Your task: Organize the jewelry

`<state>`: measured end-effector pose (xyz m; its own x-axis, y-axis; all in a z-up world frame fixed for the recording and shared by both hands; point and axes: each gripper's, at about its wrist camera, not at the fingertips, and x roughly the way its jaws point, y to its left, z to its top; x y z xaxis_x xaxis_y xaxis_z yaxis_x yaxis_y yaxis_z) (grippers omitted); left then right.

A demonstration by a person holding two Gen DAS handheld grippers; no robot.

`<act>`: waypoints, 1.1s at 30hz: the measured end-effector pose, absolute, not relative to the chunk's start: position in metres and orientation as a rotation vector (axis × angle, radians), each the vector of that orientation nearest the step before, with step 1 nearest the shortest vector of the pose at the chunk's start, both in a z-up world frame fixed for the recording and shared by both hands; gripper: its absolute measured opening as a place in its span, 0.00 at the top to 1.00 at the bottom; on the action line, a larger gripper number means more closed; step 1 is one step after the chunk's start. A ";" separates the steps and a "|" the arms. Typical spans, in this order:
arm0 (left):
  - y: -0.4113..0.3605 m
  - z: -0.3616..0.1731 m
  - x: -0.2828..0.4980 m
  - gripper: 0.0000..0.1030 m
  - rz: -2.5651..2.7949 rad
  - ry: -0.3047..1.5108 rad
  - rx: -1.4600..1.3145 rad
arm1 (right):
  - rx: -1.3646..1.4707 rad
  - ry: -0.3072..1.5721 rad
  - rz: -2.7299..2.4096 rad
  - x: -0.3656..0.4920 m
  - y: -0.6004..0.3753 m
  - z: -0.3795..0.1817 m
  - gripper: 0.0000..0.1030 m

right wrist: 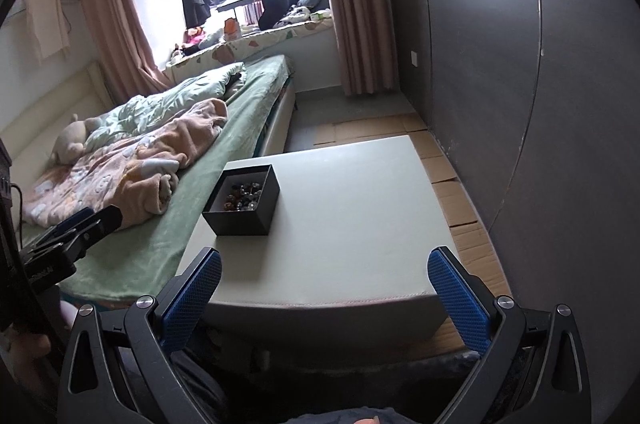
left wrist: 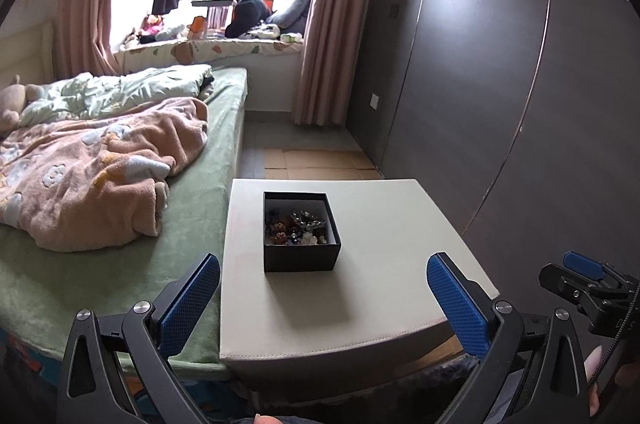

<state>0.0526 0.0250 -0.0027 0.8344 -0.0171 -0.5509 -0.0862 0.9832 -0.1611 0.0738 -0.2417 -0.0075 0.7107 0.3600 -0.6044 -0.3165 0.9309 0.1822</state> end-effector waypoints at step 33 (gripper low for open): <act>0.028 -0.004 0.052 0.00 0.067 0.570 -0.200 | 0.069 0.674 0.344 0.079 -0.241 -0.006 0.00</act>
